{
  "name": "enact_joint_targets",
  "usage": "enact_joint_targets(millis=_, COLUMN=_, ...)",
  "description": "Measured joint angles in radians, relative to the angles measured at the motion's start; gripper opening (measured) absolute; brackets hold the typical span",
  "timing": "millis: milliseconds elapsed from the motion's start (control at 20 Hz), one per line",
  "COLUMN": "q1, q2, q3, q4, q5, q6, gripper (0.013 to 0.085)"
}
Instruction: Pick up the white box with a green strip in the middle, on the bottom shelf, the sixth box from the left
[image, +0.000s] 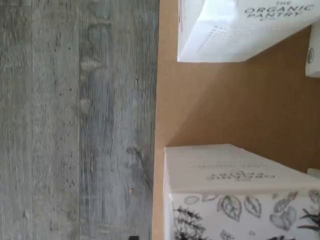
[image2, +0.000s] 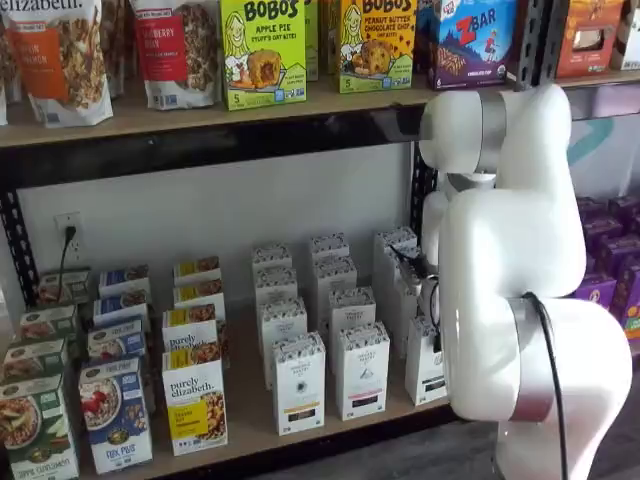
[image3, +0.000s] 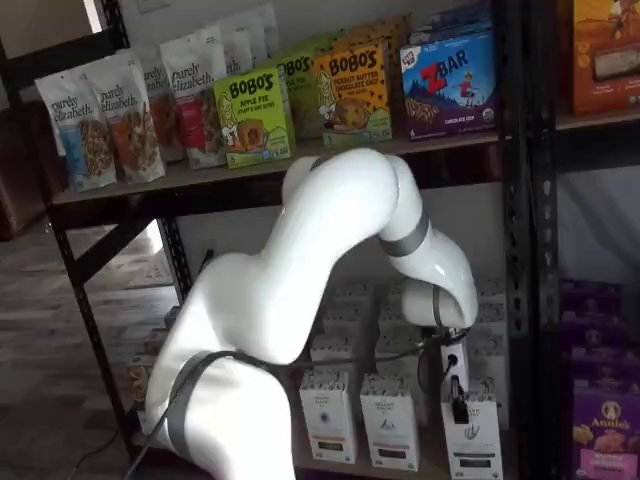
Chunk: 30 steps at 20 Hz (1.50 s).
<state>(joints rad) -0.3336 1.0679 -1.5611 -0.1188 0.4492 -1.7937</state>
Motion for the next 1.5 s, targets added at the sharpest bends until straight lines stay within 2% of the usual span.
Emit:
enact_joint_targets(millis=350, q1=0.001, q2=0.007, q3=-0.004, q4=-0.026, q5=-0.001, q6=0.024, gripper=0.0850)
enact_joint_targets(millis=400, q1=0.002, q2=0.008, q3=-0.005, q4=-0.030, q5=-0.001, q6=0.029, gripper=0.0810)
enact_joint_targets(millis=450, q1=0.003, q2=0.009, q3=-0.004, q4=-0.033, q5=-0.001, q6=0.033, gripper=0.0810)
enact_joint_targets(millis=550, q1=0.004, q2=0.009, q3=0.001, q4=-0.035, q5=-0.010, q6=0.036, gripper=0.0730)
enact_joint_targets(millis=700, q1=0.005, q2=0.009, q3=0.008, q4=-0.036, q5=-0.019, q6=0.038, gripper=0.0690)
enact_joint_targets(millis=750, q1=0.006, q2=0.008, q3=0.010, q4=-0.037, q5=-0.021, q6=0.040, gripper=0.0650)
enact_joint_targets(millis=950, q1=0.006, q2=0.005, q3=0.017, q4=-0.049, q5=-0.024, q6=0.051, gripper=0.0650)
enact_joint_targets(millis=1200, q1=0.007, q2=-0.001, q3=0.024, q4=-0.038, q5=-0.028, q6=0.042, gripper=0.0650)
enact_joint_targets(millis=1300, q1=0.007, q2=-0.004, q3=0.027, q4=-0.038, q5=-0.027, q6=0.043, gripper=0.0570)
enact_joint_targets(millis=1350, q1=0.007, q2=-0.005, q3=0.029, q4=-0.042, q5=-0.027, q6=0.046, gripper=0.0570)
enact_joint_targets(millis=1450, q1=0.006, q2=-0.009, q3=0.038, q4=-0.053, q5=-0.034, q6=0.056, gripper=0.0490)
enact_joint_targets(millis=1500, q1=0.006, q2=-0.011, q3=0.042, q4=-0.055, q5=-0.038, q6=0.056, gripper=0.0490)
